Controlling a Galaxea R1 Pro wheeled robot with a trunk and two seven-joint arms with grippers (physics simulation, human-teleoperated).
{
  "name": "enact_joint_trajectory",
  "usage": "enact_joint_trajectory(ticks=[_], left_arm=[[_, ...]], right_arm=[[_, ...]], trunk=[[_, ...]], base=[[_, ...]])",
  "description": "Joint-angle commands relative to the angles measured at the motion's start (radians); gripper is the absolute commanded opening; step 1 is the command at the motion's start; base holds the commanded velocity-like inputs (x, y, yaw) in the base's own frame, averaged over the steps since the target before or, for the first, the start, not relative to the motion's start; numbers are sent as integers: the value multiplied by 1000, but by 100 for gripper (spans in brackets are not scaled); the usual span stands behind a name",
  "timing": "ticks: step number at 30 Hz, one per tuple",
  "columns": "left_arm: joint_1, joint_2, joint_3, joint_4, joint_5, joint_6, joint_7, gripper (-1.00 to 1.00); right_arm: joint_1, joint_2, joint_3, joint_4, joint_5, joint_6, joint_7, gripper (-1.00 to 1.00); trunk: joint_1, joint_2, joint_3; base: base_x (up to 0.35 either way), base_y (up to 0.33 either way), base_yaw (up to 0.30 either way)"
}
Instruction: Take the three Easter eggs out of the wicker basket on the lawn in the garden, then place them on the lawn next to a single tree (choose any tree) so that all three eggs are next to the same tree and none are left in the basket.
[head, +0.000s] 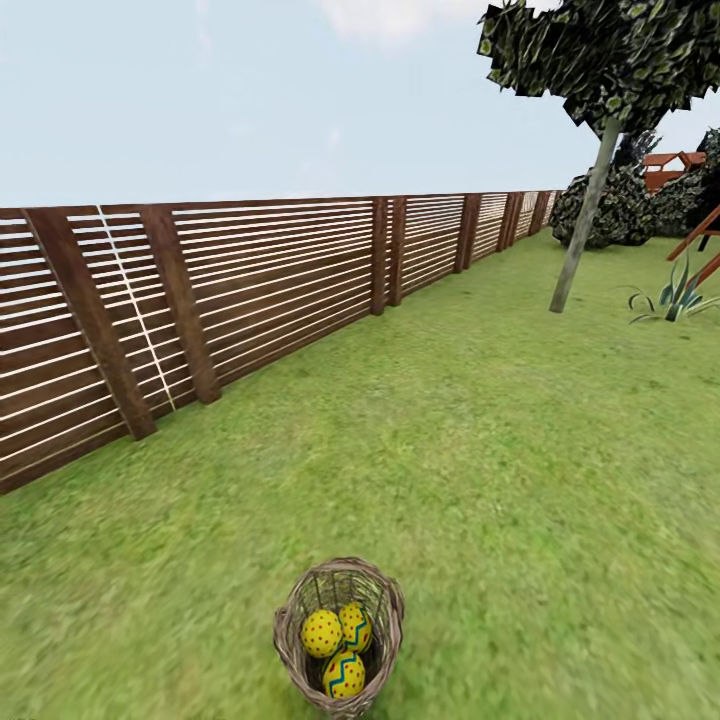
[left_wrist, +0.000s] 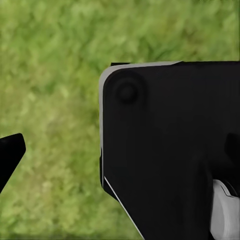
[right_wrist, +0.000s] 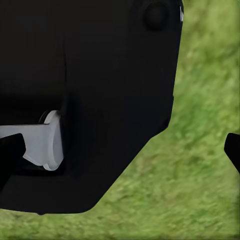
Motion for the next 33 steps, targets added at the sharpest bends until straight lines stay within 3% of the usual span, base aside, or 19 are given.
enact_joint_trajectory(ticks=[1,17,22,25,27,29,33], left_arm=[[-1,0,0,1,0,-3,-1,100],[-2,3,9,2,1,15,-4,100],[-16,10,10,0,7,51,-4,100],[-31,50,12,-7,19,78,-5,100],[-34,72,12,-9,40,84,-6,100],[-42,107,12,-11,89,96,-6,100],[-68,162,12,-22,151,140,-8,100]], right_arm=[[0,0,5,-2,0,-1,0,100],[-3,3,-4,-17,-2,1,-7,100],[-8,5,-88,-72,-2,-1,-11,100],[-7,7,-136,-196,-3,9,-13,100],[-6,8,-144,-251,-4,22,-13,100],[-5,9,-151,-328,-4,82,-13,100],[-5,16,-154,-449,-4,194,-13,100]], trunk=[[1,-2,-2],[1,-2,-2],[1,-2,-2],[1,-2,-2],[1,-2,-2],[1,-2,-2],[1,-2,-2]], base=[[0,0,12],[0,0,2],[0,0,0],[0,0,0],[0,0,0],[0,0,0],[0,0,0]])
